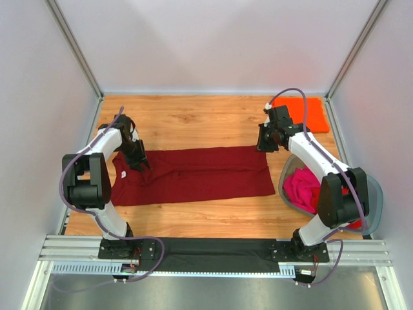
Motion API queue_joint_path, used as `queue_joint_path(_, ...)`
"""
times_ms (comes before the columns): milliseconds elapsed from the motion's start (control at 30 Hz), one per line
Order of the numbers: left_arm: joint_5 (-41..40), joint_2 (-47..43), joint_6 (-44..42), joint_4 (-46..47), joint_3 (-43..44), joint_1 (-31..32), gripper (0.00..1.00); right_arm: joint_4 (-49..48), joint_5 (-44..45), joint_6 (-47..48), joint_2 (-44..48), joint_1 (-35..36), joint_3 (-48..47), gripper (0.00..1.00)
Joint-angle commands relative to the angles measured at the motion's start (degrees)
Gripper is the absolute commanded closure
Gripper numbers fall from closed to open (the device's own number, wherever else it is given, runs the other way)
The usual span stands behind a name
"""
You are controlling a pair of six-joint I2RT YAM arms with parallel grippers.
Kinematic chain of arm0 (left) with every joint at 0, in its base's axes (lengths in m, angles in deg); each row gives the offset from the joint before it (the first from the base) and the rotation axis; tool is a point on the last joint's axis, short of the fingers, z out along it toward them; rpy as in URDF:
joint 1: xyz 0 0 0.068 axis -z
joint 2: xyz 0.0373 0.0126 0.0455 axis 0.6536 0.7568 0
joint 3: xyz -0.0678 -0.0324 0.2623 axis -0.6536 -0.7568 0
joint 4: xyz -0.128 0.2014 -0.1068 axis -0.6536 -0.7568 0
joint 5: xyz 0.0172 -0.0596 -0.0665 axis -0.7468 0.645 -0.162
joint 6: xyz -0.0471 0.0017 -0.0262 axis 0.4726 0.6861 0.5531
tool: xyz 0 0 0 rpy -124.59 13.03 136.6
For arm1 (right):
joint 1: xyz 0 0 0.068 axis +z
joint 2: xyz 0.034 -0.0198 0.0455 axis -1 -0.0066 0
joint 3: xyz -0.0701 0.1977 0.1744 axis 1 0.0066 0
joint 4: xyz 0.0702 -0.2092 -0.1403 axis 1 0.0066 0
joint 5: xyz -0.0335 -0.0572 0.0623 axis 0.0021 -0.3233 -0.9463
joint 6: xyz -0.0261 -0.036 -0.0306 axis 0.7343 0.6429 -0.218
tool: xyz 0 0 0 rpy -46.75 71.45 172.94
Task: Fold and stack the t-shirts
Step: Fold the tshirt
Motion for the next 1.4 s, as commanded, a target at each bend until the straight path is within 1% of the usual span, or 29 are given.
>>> queue_joint_path(0, 3.08, -3.39, -1.74, 0.48, -1.90, 1.16, 0.59, -1.31, -1.59, -0.85, 2.06, 0.38, 0.34, 0.91)
queue_joint_path(67, 3.09, -5.15, -2.01, 0.21, -2.52, 1.69, 0.61, -1.31, -1.67, -0.68, 2.32, 0.29, 0.61, 0.91)
queue_joint_path(167, 4.40, -8.92, -2.62, 0.56, -4.63, 2.13, 0.60, -1.31, -2.20, -0.77, 2.76, 0.38, 0.87, 0.91)
queue_joint_path(200, 4.76, -10.85, -2.62, 0.56, -5.77, 3.87, 0.60, -1.31, -2.20, -0.68, 2.85, 0.38, 1.13, 0.91)
queue_joint_path(233, 5.02, -12.35, -2.71, 0.04, -6.82, 4.15, 0.60, -1.40, -2.29, -0.85, 3.11, 0.29, 1.31, 0.91)
queue_joint_path(300, 4.85, -13.75, -2.80, -0.66, -7.80, 4.24, 0.60, -1.49, -2.46, -0.94, 3.11, 0.38, 1.31, 0.91)
queue_joint_path(367, 3.27, -15.34, -2.62, -2.07, -8.32, 4.24, 0.60, -1.57, -2.64, -1.29, 3.20, 0.38, 1.22, 0.91)
queue_joint_path(433, -3.56, -17.10, -1.31, -2.69, -7.98, 4.24, 0.58, -1.66, -2.82, -1.38, 2.94, 0.38, 1.05, 0.91)
queue_joint_path(467, -6.20, -17.28, -0.87, -2.52, -6.41, 4.15, 0.57, -1.75, -2.90, -1.56, 2.67, 0.29, 1.05, 0.92)
queue_joint_path(500, -10.14, -15.72, -0.34, -2.34, -5.00, 3.72, 0.56, -1.75, -3.08, -1.73, 2.41, 0.38, 1.05, 0.91)
queue_joint_path(533, -10.70, -14.14, -0.34, -1.99, -3.25, 3.19, 0.54, -1.75, -3.17, -1.73, 2.41, 0.38, 1.22, 0.91)
queue_joint_path(567, -10.45, -12.21, -0.51, -1.46, 0.51, 2.75, 0.53, -1.84, -3.08, -1.91, 2.41, 0.38, 1.40, 0.92)
queue_joint_path(600, -8.79, -7.57, -1.21, -1.02, 2.64, 2.75, 0.53, -1.93, -3.17, -2.00, 2.49, 0.38, 1.66, 0.92)
queue_joint_path(633, -8.08, -5.09, -1.91, -1.02, 5.18, 1.44, 0.53, -2.01, -3.08, -2.08, 2.93, 0.46, 1.92, 0.92)
queue_joint_path(667, -6.94, -2.63, -2.88, -1.28, 9.99, 1.34, 0.53, -2.01, -3.08, -2.08, 3.02, 0.38, 2.36, 0.92)
queue_joint_path(700, -3.10, 1.48, -4.45, -1.37, 12.13, 1.34, 0.53, -2.01, -3.25, -2.17, 3.02, 0.38, 2.54, 0.92)
queue_joint_path(767, 0.35, 5.02, -7.36, -2.51, 17.30, 1.43, 0.53, -1.93, -3.34, -2.35, 3.20, 0.38, 2.89, 0.92)
queue_joint_path(800, 1.32, 7.91, -8.24, -3.73, 18.73, 1.43, 0.53, -1.93, -3.43, -2.44, 3.11, 0.46, 2.89, 0.92)
queue_joint_path(867, 2.99, 10.13, -11.75, -4.97, 21.28, 1.51, 0.53, -2.10, -3.26, -2.61, 3.11, 0.47, 2.98, 0.92)
queue_joint_path(967, 5.36, 11.54, -14.75, -3.92, 20.33, 2.13, 0.54, -2.63, -3.34, -3.05, 2.94, 0.47, 3.07, 0.92)
queue_joint_path(1100, 6.16, 13.03, -14.14, -2.34, 19.54, 2.13, 0.55, -2.89, -3.69, -3.40, 2.50, 0.55, 2.89, 0.92)
queue_joint_path(1133, 5.73, 13.47, -14.22, -2.69, 19.53, 3.61, 0.55, -2.98, -3.78, -3.49, 2.41, 0.55, 2.89, 0.92)
queue_joint_path(1367, 3.27, 14.36, -14.49, -1.81, 17.52, 5.38, 0.55, -2.90, -3.96, -3.32, 1.62, 0.55, 2.28, 0.92)
